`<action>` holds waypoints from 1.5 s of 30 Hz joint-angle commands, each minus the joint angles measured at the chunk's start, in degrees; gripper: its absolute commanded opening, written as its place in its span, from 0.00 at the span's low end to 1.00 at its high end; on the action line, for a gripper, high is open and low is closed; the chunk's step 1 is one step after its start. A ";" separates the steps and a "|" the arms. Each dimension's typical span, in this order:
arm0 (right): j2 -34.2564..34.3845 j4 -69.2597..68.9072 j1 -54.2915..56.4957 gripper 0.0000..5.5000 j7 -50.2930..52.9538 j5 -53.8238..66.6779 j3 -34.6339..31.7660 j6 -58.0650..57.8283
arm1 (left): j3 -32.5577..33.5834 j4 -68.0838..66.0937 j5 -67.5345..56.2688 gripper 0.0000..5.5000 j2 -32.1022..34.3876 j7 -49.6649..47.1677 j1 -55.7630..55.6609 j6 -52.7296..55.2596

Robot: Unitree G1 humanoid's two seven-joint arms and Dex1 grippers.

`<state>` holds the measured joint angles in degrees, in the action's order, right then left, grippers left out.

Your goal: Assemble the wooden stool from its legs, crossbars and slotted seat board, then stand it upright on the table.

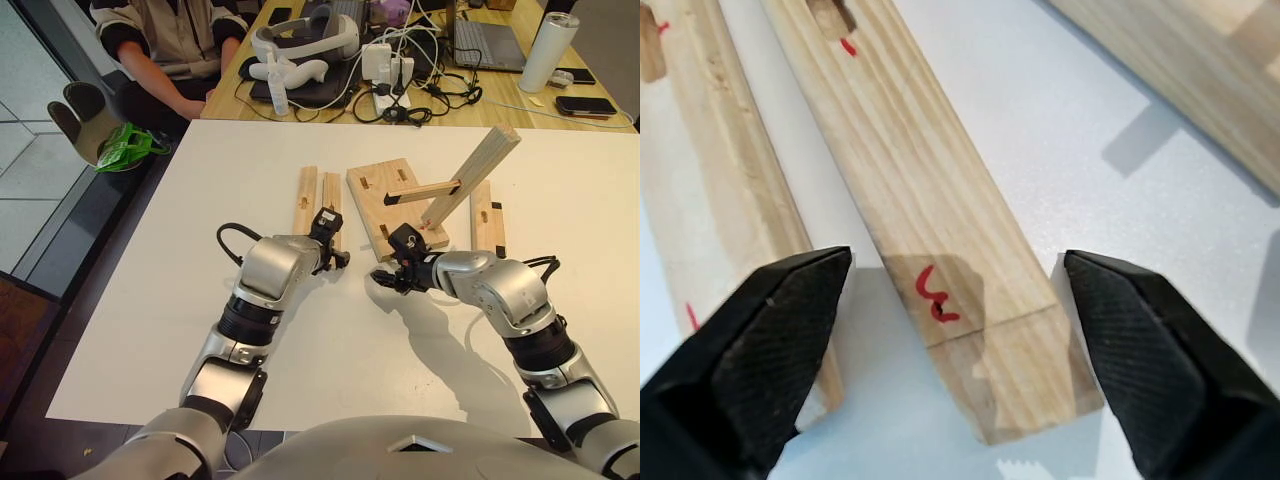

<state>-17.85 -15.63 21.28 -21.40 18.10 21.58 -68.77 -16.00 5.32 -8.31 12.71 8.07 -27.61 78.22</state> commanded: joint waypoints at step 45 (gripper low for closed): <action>6.05 -2.97 0.66 0.62 2.73 -0.15 -4.54 -2.49 | -11.10 0.21 3.63 0.55 10.08 9.58 -2.60 -3.02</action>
<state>-11.82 -18.90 21.02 -19.02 18.18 16.78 -70.93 -26.10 5.97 -5.15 22.33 17.10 -30.30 75.35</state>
